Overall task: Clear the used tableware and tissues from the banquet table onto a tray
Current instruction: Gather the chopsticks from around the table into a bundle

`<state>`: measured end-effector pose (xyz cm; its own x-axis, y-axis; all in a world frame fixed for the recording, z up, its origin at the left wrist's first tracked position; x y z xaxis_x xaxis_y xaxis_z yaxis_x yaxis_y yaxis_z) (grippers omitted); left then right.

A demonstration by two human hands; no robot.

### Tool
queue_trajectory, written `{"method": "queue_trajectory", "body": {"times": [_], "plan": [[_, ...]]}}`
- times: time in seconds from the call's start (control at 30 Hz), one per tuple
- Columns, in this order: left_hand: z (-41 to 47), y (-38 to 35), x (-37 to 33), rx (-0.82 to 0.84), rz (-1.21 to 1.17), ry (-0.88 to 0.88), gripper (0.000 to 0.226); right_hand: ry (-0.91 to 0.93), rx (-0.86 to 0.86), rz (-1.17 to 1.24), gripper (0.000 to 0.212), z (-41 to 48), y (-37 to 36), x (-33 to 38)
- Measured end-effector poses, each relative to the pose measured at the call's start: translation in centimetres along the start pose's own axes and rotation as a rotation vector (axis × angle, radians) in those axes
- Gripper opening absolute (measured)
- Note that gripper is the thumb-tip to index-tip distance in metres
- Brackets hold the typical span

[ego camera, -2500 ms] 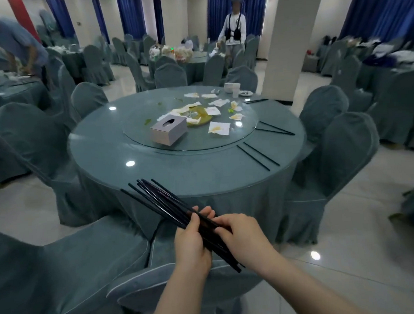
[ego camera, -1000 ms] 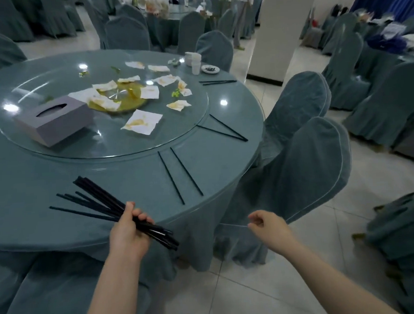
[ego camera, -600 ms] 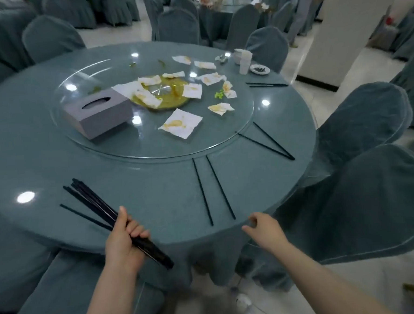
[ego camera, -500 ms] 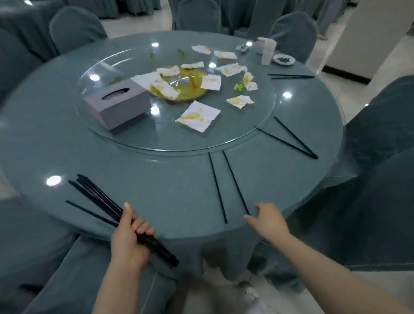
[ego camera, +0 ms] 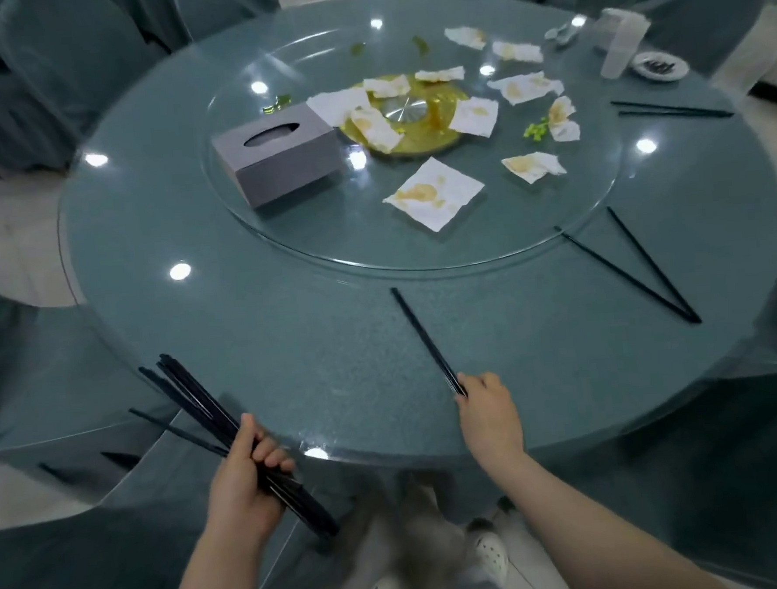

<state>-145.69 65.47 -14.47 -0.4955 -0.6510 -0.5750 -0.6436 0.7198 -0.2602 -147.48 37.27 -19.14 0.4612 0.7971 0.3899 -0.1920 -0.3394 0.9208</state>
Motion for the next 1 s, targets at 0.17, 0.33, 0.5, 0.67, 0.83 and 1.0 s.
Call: {"method": "queue_trajectory", "body": {"times": [0.17,0.33,0.5,0.67,0.83,1.0], "plan": [[0.5,-0.5,-0.1,0.018,0.038,0.004,0.032,-0.065,0.030,0.018,0.020,1.2,0.9,-0.8],[-0.1,-1.3,-0.1,0.054,0.060,0.019,0.033,-0.037,0.094,-0.159,0.021,1.0,1.5,-0.4],[-0.5,-2.6,0.3,0.101,0.068,0.038,0.033,-0.088,0.051,-0.154,0.014,0.7,3.2,-3.0],[-0.2,-5.4,2.0,0.108,0.083,0.053,0.033,-0.226,-0.070,-0.030,0.017,2.8,6.2,-8.9],[-0.3,-10.2,4.8,0.117,0.103,0.066,0.032,-0.184,-0.182,-0.097,0.023,7.3,10.0,-14.4],[-0.8,-15.6,7.8,0.112,0.119,0.064,0.032,-0.255,-0.252,-0.105,0.023,11.8,13.1,-20.4]]}}
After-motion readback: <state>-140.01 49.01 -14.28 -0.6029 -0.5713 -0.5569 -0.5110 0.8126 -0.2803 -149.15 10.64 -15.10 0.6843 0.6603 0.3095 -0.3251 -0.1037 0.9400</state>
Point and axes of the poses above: each hand's wrist, its own z-axis towards the middle knuckle, its own y-axis out of the back of the hand, x = y × z, the point moved 2 cm from there along z, towards the middle knuckle, and after that the axes turned 14 degrees about -x, right-handed, at the moved point
